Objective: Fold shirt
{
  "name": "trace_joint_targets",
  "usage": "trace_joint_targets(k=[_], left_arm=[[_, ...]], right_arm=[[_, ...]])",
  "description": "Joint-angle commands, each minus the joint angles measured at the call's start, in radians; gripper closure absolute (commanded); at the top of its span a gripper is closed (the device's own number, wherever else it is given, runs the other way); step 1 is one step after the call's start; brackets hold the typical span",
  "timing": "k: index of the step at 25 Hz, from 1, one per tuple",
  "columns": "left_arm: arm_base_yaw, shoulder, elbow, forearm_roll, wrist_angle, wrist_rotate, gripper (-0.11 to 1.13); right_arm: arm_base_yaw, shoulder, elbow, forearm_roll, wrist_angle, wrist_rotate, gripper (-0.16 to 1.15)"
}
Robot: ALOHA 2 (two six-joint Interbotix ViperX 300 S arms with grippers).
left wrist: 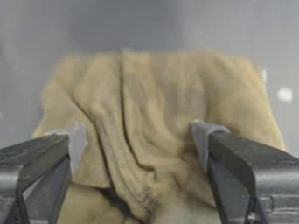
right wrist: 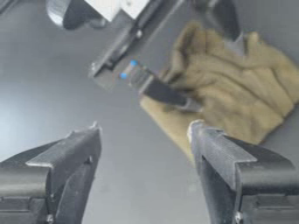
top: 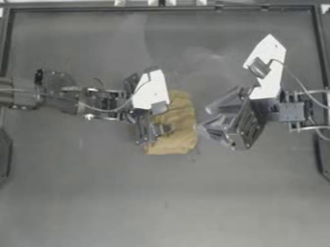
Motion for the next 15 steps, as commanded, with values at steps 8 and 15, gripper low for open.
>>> trace_joint_targets(k=[8, 15], left_arm=[[-0.011, -0.115, 0.060, 0.005, 0.025, 0.002, 0.00], [-0.009, -0.101, 0.084, 0.020, 0.025, 0.003, 0.00]], right_arm=[[-0.011, 0.006, 0.067, -0.164, -0.201, 0.005, 0.07], [-0.031, 0.138, 0.067, -0.333, -0.259, 0.017, 0.07]])
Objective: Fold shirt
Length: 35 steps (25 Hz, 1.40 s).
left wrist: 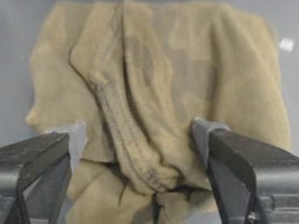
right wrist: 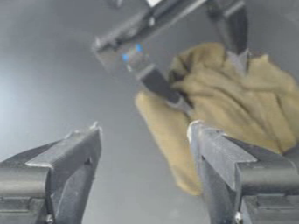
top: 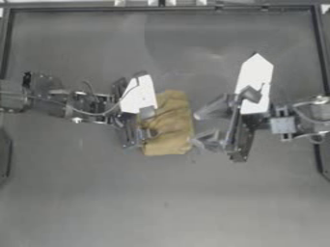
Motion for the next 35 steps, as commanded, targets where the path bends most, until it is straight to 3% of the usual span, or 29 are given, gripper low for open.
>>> trace_joint_targets(k=[1, 16, 26, 35], left_arm=[[-0.002, -0.046, -0.003, 0.017, 0.000, 0.002, 0.00], [0.008, -0.014, -0.012, 0.055, -0.002, 0.003, 0.01], [0.021, 0.023, -0.014, 0.061, -0.009, 0.003, 0.01], [0.014, 0.046, -0.020, 0.061, -0.023, 0.000, 0.01]], right_arm=[[-0.015, 0.049, -0.025, -0.072, -0.011, 0.005, 0.07], [-0.078, 0.311, -0.144, -0.235, -0.012, 0.012, 0.07], [-0.084, 0.410, -0.163, -0.235, -0.015, 0.012, 0.07], [-0.069, 0.425, -0.146, -0.216, -0.017, 0.014, 0.07]])
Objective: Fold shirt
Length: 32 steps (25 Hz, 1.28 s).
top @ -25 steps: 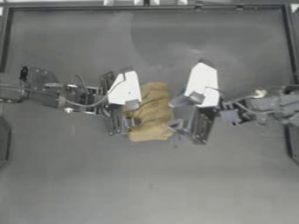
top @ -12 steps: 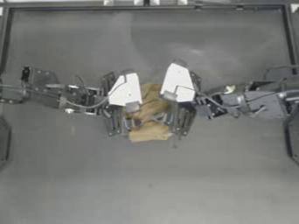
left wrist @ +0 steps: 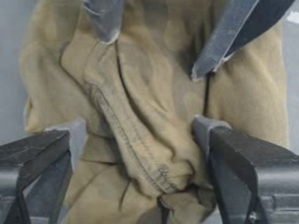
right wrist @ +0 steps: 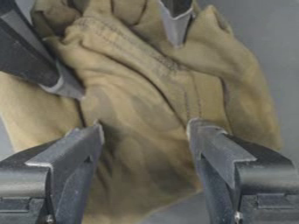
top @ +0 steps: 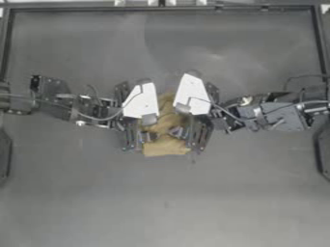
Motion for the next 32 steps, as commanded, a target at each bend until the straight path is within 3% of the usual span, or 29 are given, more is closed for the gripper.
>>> trace_joint_targets(k=[1, 24, 32], left_arm=[[-0.009, -0.005, -0.015, 0.000, -0.011, -0.002, 0.01], [-0.166, -0.026, -0.028, -0.078, 0.064, -0.006, 0.01], [-0.186, -0.044, -0.043, -0.080, 0.109, 0.000, 0.01]], right_arm=[[0.014, -0.012, 0.002, 0.014, -0.003, -0.002, 0.07], [0.160, -0.021, 0.020, 0.117, 0.028, -0.006, 0.07], [0.193, -0.035, 0.003, 0.114, 0.075, -0.003, 0.07]])
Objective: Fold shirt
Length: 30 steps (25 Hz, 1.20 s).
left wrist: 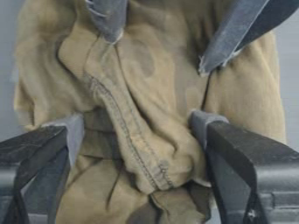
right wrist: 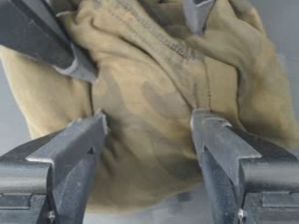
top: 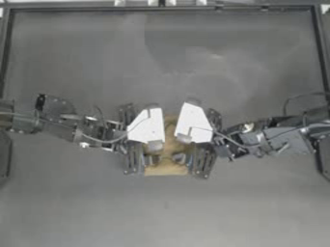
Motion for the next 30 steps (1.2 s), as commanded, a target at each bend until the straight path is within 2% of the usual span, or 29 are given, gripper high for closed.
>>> trace_joint_targets(k=[1, 8, 13, 16, 18, 20, 24, 26, 30], left_arm=[[-0.005, -0.066, -0.015, 0.003, 0.025, 0.009, 0.01], [0.043, -0.146, -0.017, 0.051, 0.037, 0.009, 0.06], [0.078, -0.202, -0.005, 0.071, 0.011, 0.009, 0.15], [0.106, -0.222, 0.011, 0.074, -0.032, 0.009, 0.15], [0.123, -0.238, 0.023, 0.072, -0.066, 0.008, 0.15], [0.135, -0.252, 0.035, 0.072, -0.112, 0.006, 0.15], [0.155, -0.261, 0.080, 0.064, -0.275, 0.005, 0.14], [0.169, -0.256, 0.104, 0.048, -0.348, 0.005, 0.14], [0.181, -0.230, 0.138, 0.025, -0.428, 0.005, 0.14]], right_arm=[[0.015, -0.040, -0.017, -0.015, 0.020, 0.000, 0.07], [0.015, -0.138, -0.017, -0.077, 0.072, 0.005, 0.07], [0.015, -0.206, -0.006, -0.127, 0.072, 0.014, 0.07], [0.015, -0.233, 0.005, -0.173, 0.058, 0.049, 0.07], [0.014, -0.249, 0.012, -0.222, 0.046, 0.092, 0.07], [0.015, -0.265, 0.015, -0.296, 0.014, 0.149, 0.07], [0.014, -0.270, 0.020, -0.434, -0.021, 0.262, 0.07], [0.017, -0.265, 0.020, -0.492, -0.025, 0.322, 0.07], [0.023, -0.273, 0.018, -0.600, -0.035, 0.419, 0.07]])
